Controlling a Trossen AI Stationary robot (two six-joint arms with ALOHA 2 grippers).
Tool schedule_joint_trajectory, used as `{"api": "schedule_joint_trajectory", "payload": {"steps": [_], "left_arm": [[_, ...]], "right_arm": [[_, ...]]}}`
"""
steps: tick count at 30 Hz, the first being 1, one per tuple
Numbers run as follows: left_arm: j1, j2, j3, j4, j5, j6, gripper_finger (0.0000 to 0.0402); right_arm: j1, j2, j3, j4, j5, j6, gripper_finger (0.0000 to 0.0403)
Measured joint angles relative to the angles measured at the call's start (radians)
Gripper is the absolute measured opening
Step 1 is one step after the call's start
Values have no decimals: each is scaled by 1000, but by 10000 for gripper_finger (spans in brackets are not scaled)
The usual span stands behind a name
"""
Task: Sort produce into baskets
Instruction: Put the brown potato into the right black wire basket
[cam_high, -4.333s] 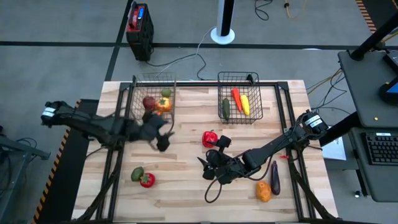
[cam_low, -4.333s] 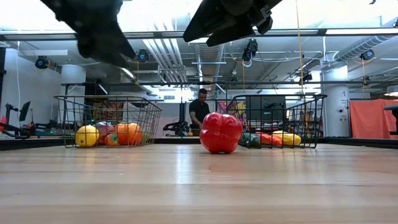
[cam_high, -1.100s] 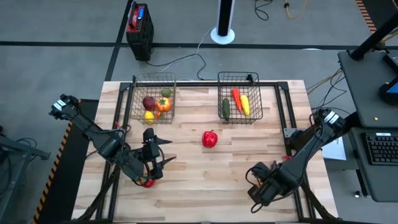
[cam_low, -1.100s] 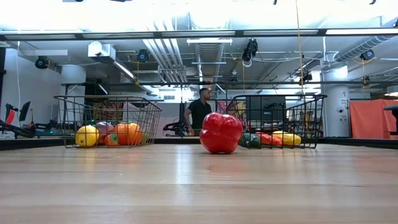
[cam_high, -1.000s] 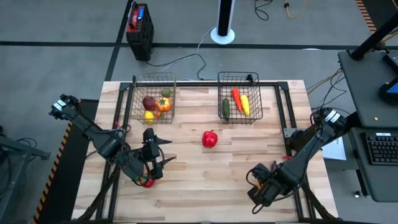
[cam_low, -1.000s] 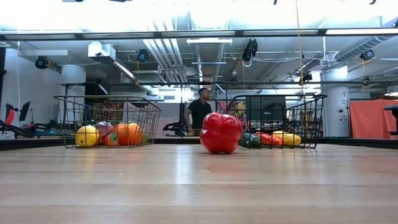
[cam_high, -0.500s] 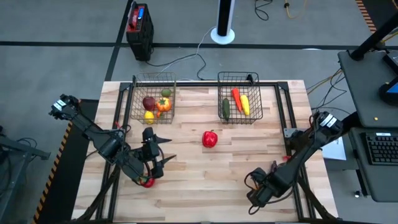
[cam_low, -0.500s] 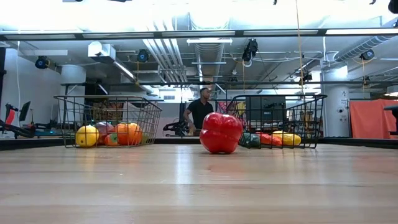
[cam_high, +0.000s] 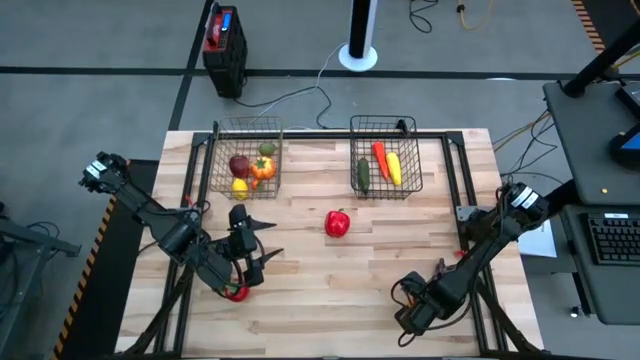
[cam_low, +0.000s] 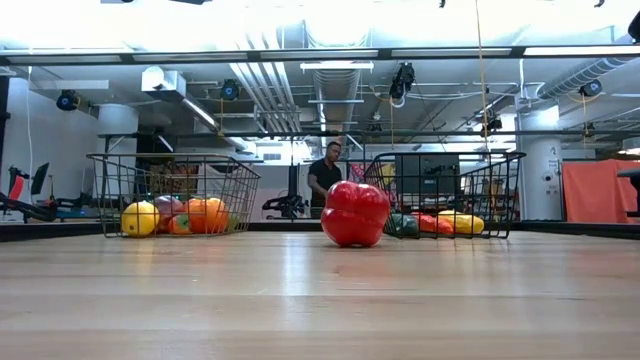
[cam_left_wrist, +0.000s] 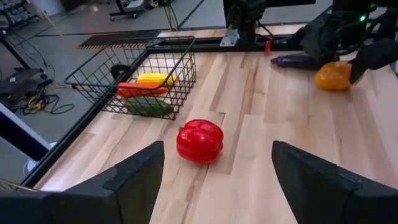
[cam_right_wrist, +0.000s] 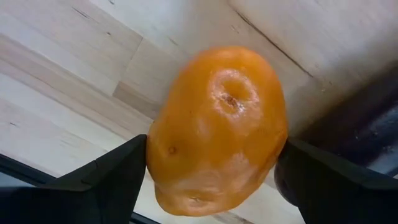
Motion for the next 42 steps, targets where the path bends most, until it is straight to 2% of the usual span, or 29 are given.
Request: {"api": "schedule_joint_trajectory", "payload": {"steps": [6,14,23,30,42], "left_arm": [[0,40,0,-1,0,-3,279],[0,75,0,0,0,-21,279],[0,83,0,10,0,-23,279],[0,83,0,19,0,-31,279],[0,83,0,19,0,-93,279]], "right_arm": [[0,0,-1,3,7,-3,305],[0,-14,-3,16,30,-9,300],[-20,-108,35,19,254,-42,300],[-125,-130,204,14,441,-323,299],[-455,-128,451,-66,470,-840,299]]}}
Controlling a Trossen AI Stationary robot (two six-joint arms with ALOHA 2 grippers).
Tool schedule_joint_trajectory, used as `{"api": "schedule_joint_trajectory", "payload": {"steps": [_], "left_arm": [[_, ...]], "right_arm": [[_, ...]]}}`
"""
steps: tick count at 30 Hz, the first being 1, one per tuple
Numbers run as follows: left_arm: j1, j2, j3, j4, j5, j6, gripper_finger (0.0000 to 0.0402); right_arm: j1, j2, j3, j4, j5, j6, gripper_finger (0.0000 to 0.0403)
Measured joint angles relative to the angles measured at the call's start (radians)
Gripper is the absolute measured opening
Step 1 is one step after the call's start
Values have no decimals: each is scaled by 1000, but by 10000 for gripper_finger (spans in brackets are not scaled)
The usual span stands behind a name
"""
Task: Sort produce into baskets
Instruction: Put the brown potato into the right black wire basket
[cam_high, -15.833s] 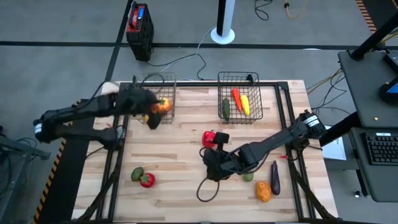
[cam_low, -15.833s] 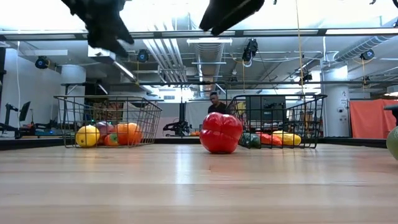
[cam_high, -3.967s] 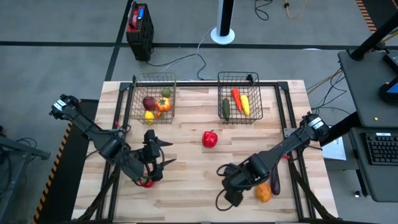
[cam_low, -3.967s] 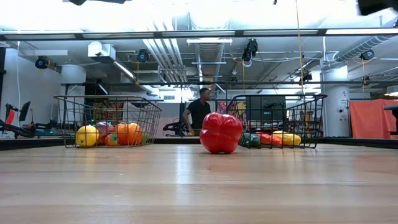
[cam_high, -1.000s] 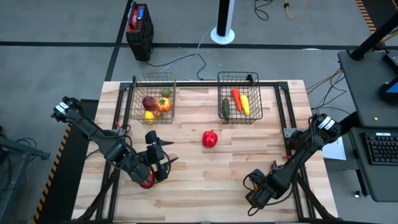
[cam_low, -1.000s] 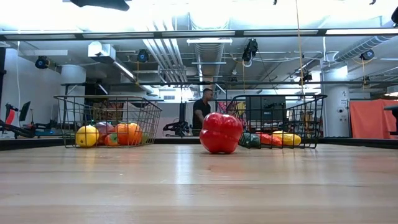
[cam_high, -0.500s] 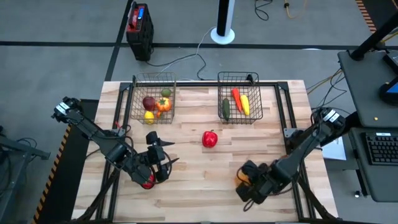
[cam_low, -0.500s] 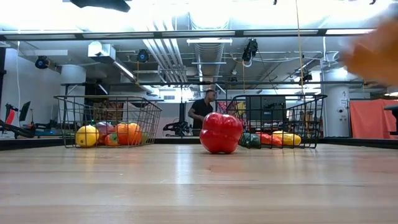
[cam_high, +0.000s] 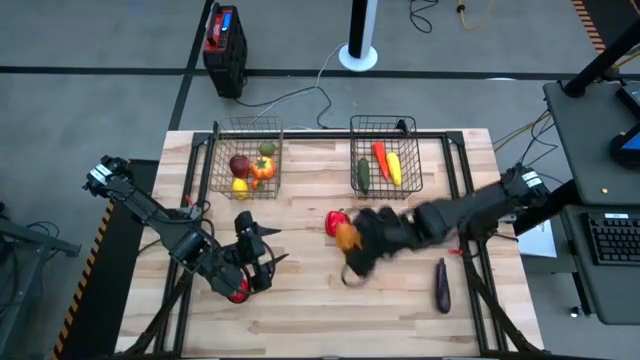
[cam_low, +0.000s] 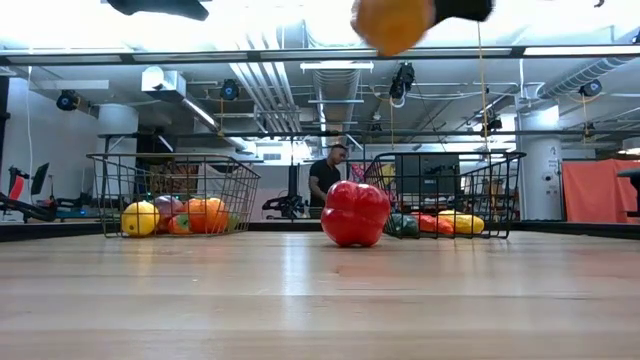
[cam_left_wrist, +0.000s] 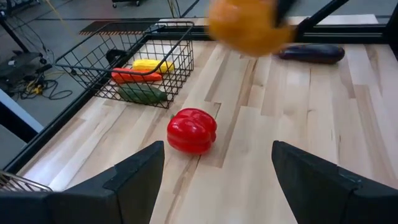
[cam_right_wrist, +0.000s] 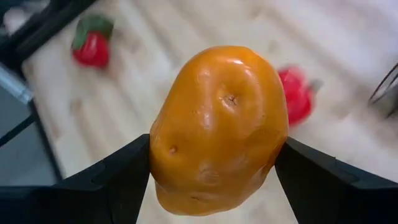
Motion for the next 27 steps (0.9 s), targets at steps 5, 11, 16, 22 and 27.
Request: {"api": "schedule_joint_trajectory", "payload": {"steps": [5,11,16,22,27], "left_arm": [[0,0,0,0,0,-20,279],[0,0,0,0,0,-44,279],[0,16,0,1,0,-49,279],[0,46,1,3,-2,-58,279],[0,47,29,7,-29,-19,279]], "right_arm": [[-165,0,76,-43,-3,-143,299],[-372,0,117,-210,-4,-226,299],[-538,0,99,-268,-9,-262,299],[-733,2,79,-258,-105,-309,299],[-850,42,79,-254,-119,-319,299]]}}
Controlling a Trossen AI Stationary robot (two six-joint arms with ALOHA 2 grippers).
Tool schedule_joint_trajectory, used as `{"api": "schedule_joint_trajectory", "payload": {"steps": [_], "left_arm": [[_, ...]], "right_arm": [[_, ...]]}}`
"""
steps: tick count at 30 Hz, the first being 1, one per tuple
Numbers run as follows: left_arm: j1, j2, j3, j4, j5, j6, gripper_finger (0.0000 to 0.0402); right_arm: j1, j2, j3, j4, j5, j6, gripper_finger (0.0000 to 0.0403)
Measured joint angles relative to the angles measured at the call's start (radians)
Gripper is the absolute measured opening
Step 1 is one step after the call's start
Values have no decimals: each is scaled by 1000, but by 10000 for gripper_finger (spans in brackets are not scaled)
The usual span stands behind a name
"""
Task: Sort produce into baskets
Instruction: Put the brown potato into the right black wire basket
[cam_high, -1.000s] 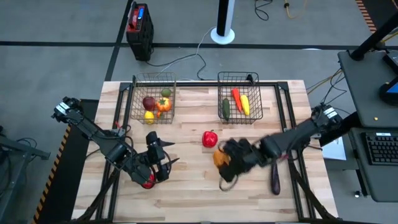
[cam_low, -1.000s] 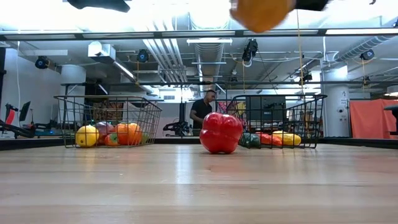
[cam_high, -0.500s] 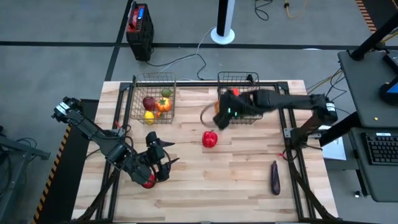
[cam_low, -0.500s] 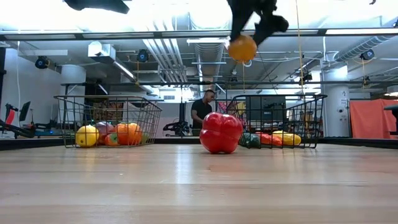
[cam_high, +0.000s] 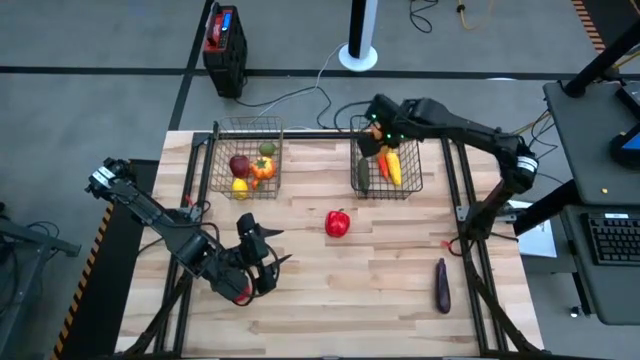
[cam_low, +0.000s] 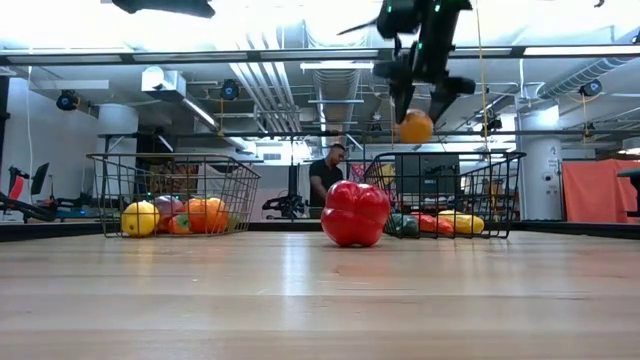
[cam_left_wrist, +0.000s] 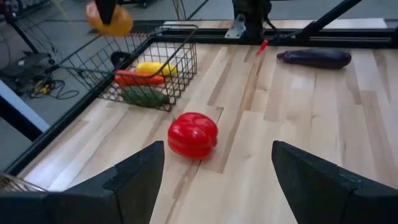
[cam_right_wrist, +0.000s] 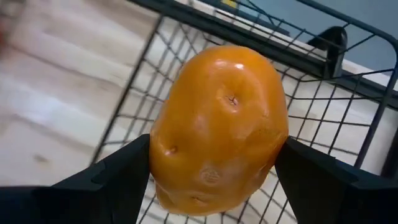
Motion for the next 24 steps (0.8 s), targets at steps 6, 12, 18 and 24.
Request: {"api": "schedule_joint_trajectory", "payload": {"steps": [6,12,18,24], "left_arm": [[0,0,13,-4,0,32,279],[-1,-1,13,-5,-48,30,279],[-2,-2,12,-8,-62,37,279],[-2,-2,11,-17,-62,37,279]], "right_arm": [[-47,98,0,5,-13,-56,299],[-73,177,-1,50,-32,-101,299],[-106,225,-1,86,-76,-121,299],[-134,253,-1,86,-80,-125,299]]}}
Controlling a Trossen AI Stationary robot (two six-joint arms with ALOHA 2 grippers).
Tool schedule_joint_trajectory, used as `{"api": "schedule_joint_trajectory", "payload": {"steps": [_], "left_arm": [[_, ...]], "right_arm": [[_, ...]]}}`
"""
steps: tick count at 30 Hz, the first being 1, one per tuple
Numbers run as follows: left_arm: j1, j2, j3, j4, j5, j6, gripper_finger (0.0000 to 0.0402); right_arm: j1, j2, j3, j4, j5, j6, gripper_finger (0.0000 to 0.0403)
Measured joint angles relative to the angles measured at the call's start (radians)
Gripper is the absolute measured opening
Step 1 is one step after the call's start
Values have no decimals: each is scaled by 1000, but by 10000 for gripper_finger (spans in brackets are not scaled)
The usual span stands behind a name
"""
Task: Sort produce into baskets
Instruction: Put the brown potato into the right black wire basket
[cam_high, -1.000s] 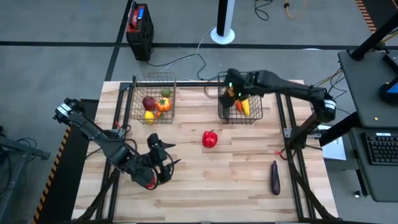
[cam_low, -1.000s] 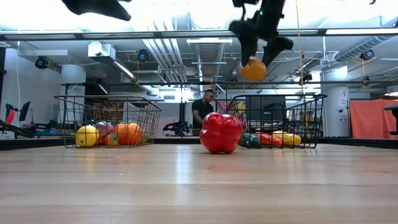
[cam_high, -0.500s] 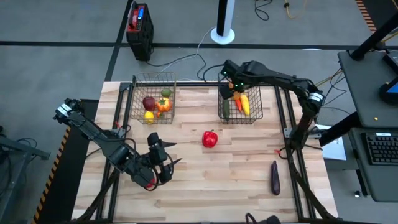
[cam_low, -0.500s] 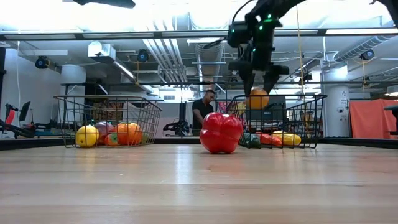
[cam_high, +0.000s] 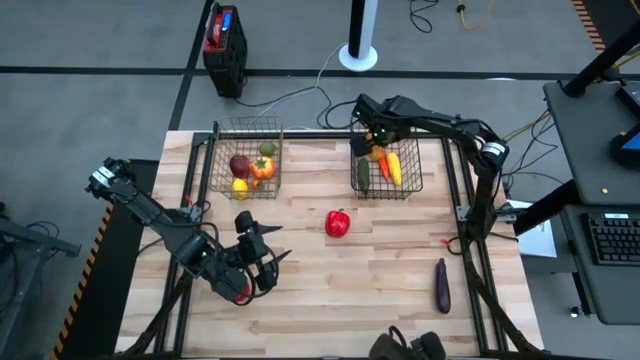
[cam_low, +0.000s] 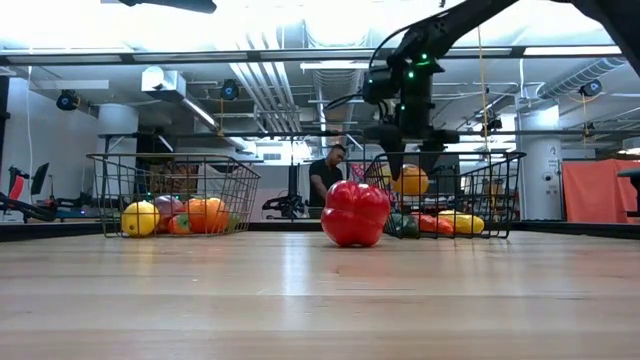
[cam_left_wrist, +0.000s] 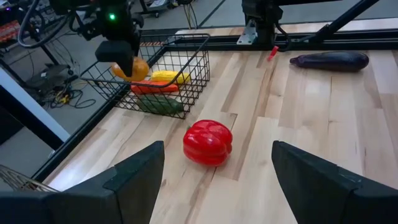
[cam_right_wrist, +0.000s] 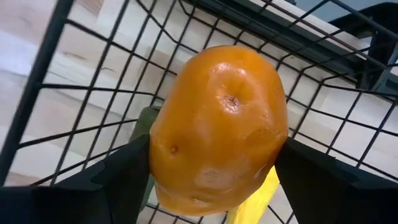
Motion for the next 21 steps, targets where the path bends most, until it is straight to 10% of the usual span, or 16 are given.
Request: {"api": "schedule_joint_trajectory", "payload": {"steps": [21], "left_arm": [[-1,1,0,-10,13,-31,279]], "right_arm": [[-6,63,0,72,-31,-9,307]]}}
